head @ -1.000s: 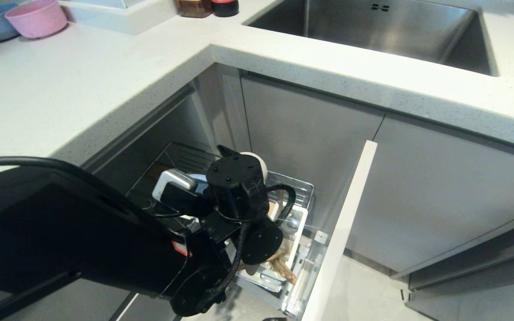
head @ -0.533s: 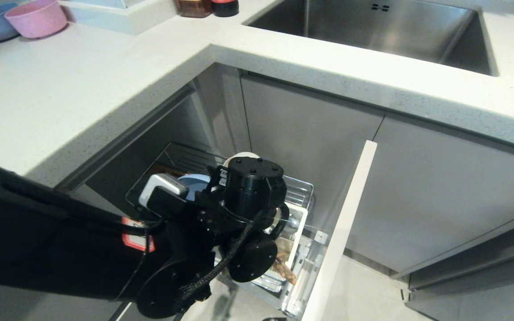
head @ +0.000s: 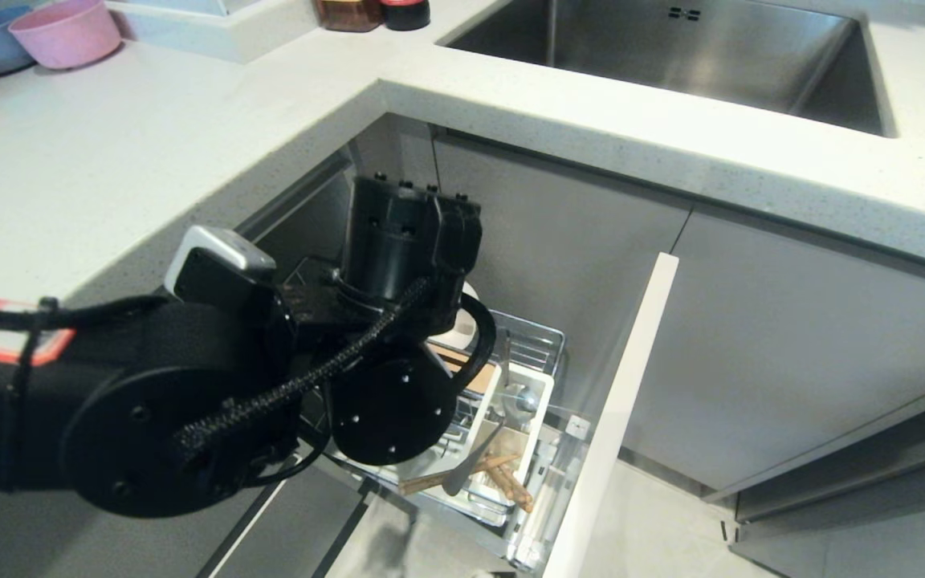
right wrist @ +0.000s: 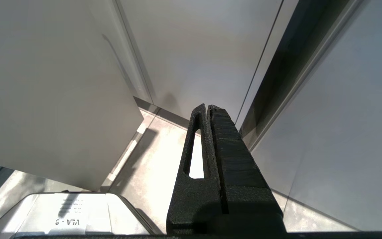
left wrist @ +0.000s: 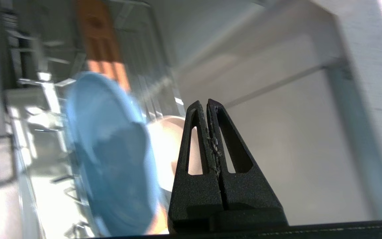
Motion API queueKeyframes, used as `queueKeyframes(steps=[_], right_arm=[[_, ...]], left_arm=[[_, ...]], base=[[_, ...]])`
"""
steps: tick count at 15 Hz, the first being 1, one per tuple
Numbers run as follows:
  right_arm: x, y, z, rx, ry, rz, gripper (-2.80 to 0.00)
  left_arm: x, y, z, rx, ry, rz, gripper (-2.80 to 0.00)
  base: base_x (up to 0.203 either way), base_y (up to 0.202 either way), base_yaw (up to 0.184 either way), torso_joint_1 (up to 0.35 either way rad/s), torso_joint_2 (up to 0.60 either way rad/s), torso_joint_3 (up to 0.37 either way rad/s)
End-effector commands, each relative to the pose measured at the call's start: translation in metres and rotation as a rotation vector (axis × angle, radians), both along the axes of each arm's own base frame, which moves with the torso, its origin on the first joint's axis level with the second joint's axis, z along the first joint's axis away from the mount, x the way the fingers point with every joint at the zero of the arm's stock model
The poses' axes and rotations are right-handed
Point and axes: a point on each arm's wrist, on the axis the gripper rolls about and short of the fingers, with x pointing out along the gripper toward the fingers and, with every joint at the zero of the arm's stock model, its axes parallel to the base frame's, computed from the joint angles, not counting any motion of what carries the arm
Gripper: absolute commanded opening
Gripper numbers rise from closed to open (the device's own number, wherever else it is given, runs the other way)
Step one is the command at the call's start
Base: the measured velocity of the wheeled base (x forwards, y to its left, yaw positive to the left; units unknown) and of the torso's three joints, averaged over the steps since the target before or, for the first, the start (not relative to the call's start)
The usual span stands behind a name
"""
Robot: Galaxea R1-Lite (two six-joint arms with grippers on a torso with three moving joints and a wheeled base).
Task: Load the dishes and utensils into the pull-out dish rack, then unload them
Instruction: Take the plate out of the cupboard
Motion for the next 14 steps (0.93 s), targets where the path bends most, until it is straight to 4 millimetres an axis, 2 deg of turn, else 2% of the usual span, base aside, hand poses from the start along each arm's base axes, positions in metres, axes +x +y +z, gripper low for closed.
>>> queueKeyframes(steps=[1,6,8,9,11,14], right_arm=[[0.0,0.0,0.0,0.0,0.001,0.0,-2.8],[0.0,0.0,0.0,0.0,0.002,0.0,-2.8],[0.0,0.0,0.0,0.0,0.002,0.0,-2.8],[0.0,0.0,0.0,0.0,0.002,0.0,-2.8],[0.0,0.0,0.0,0.0,0.002,0.0,-2.8],[0.0,0.0,0.0,0.0,0.001,0.0,-2.8]], left_arm=[[-0.001,0.0,0.022,-0.021,-0.003,-0.023,-2.8],[0.003,-0.006,0.073,0.012,0.101,-0.228,-2.8],[0.0,-0.003,0.109,0.028,0.089,-0.29,-2.8],[-0.002,0.0,0.124,0.089,0.094,-0.326,-2.8],[-0.009,0.014,0.14,0.337,0.147,-0.412,-2.8],[-0.017,0.059,0.167,0.418,0.116,-0.532,-2.8]], base=[[0.0,0.0,0.0,0.0,0.0,0.0],[0.0,0.0,0.0,0.0,0.0,0.0],[0.0,0.0,0.0,0.0,0.0,0.0],[0.0,0.0,0.0,0.0,0.0,0.0],[0.0,0.0,0.0,0.0,0.0,0.0],[0.0,0.0,0.0,0.0,0.0,0.0]])
